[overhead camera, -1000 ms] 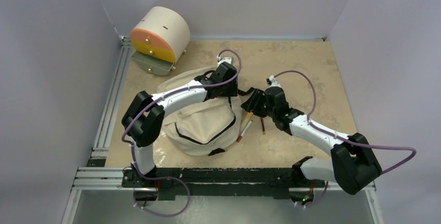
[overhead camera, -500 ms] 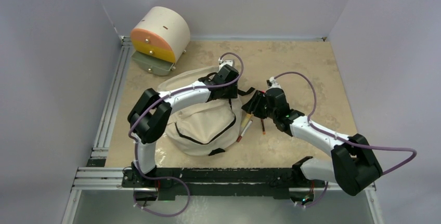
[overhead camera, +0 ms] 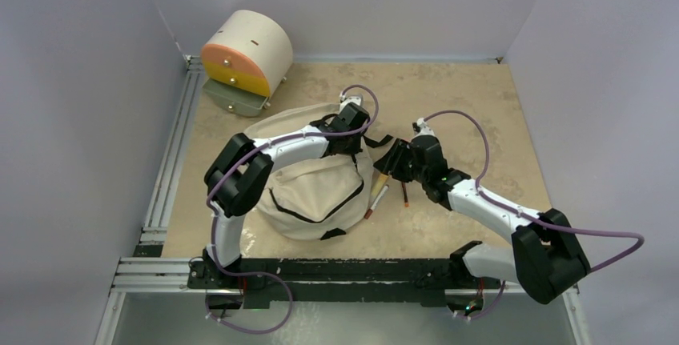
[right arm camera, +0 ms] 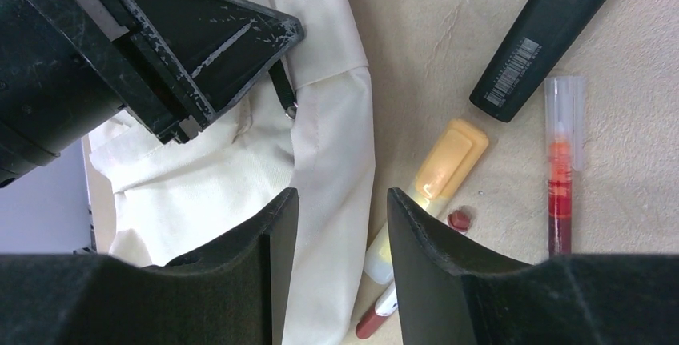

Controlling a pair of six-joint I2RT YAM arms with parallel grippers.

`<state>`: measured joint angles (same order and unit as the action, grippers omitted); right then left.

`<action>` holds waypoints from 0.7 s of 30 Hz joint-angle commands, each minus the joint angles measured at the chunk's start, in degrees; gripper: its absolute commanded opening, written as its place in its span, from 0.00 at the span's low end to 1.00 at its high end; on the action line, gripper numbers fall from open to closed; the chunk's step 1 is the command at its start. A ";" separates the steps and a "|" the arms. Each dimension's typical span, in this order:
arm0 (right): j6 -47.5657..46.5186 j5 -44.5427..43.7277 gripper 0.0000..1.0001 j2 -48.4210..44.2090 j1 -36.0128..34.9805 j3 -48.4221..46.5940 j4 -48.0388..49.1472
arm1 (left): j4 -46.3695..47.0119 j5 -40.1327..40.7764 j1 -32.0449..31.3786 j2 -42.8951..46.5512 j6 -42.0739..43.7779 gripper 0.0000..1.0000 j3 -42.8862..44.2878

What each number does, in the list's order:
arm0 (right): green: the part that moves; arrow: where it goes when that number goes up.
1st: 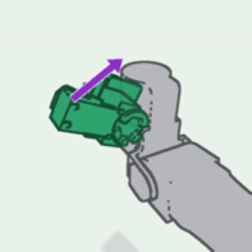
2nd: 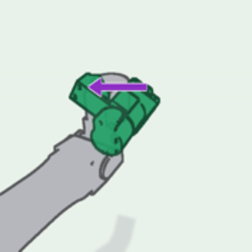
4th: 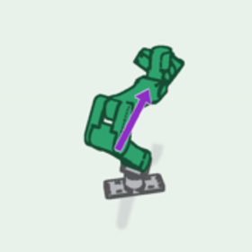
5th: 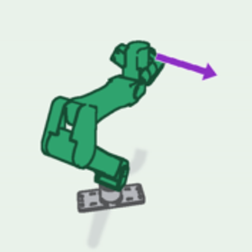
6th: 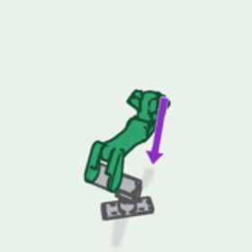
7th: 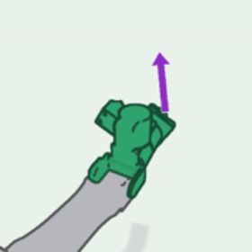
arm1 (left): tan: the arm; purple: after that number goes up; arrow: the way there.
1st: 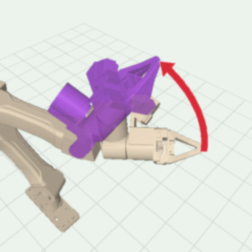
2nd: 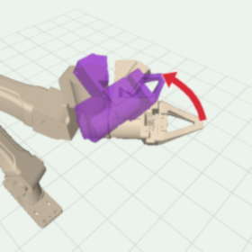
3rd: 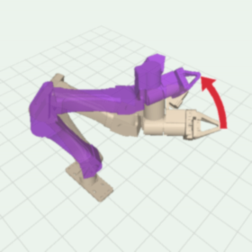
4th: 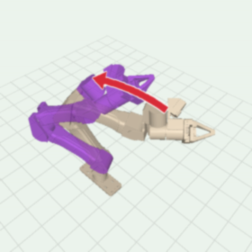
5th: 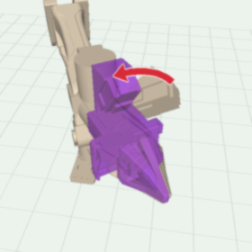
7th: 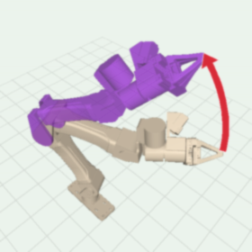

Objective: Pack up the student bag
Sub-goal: Zip the student bag at the center of the board.

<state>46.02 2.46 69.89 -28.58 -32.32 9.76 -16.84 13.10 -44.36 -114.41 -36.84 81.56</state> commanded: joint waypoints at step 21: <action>-6.20 9.52 0.65 11.53 4.77 -10.28 7.44 | 6.78 -8.97 -3.48 20.41 5.74 0.00 -12.51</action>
<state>43.66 6.42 79.85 -24.32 -38.13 13.19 -12.45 5.04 -47.75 -97.95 -31.83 70.91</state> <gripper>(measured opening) 0.638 0.016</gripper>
